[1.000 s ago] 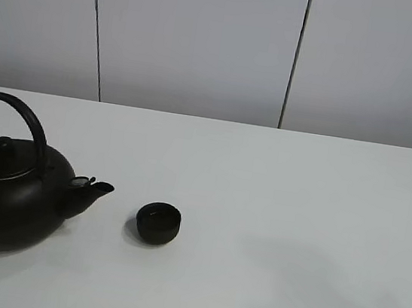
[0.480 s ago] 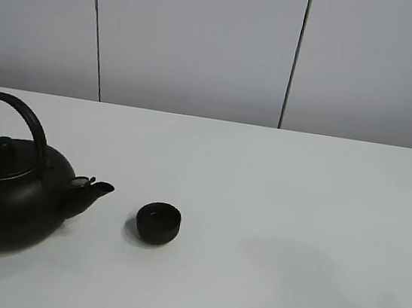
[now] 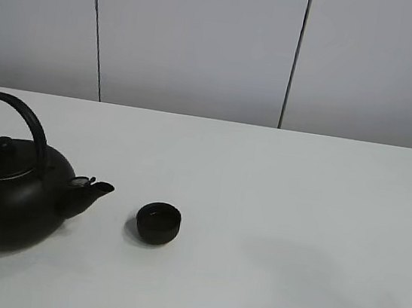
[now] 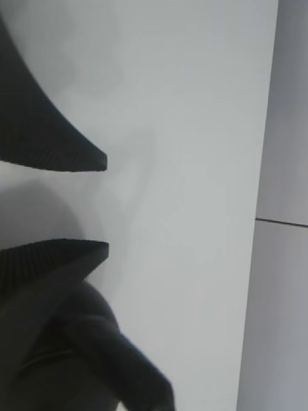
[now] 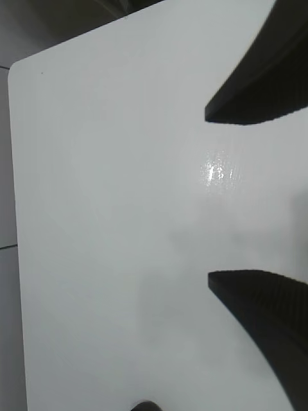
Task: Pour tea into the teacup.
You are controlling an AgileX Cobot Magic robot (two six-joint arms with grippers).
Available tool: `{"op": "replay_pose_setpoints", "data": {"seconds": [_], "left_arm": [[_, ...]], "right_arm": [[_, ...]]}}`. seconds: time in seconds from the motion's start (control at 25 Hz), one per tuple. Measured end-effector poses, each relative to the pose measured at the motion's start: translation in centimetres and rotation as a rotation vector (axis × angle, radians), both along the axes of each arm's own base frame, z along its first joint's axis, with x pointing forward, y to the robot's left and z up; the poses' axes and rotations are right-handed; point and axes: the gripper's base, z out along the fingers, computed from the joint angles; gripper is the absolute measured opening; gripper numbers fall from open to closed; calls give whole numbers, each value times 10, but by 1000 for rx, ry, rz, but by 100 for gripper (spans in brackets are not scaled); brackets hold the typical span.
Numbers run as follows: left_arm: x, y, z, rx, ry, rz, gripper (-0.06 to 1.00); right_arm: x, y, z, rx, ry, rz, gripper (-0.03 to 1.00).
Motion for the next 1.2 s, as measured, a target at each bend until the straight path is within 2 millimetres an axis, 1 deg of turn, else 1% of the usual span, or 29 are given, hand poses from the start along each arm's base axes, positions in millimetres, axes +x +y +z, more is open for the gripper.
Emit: {"op": "replay_pose_setpoints", "data": {"seconds": [0.16,0.36,0.44,0.52,0.68,0.8,0.92,1.04,1.08,1.16,1.2], "left_arm": [[19,4,7,17,-26,14,26],[43,10,12,42,18,26,26],[51,12,21,31,8,40,26],[58,14,35,31,-9,54,26],[72,17,73,16,-22,93,26],[77,11,101,21,-36,95,26],[82,4,134,27,-66,92,26],[84,-1,179,38,-102,101,26],[83,-1,192,44,-90,110,26],[79,0,223,57,-82,135,27],[76,2,234,73,-53,149,27]], "right_arm": [[0,0,0,0,0,0,45],[0,0,0,0,0,0,45],[0,0,0,0,0,0,45],[0,0,0,0,0,0,45],[0,0,0,0,0,0,45],[0,0,0,0,0,0,45],[0,0,0,0,0,0,45],[0,0,0,0,0,0,45],[0,0,0,0,0,0,45],[0,0,0,0,0,0,45],[0,0,0,0,-2,0,45]]}}
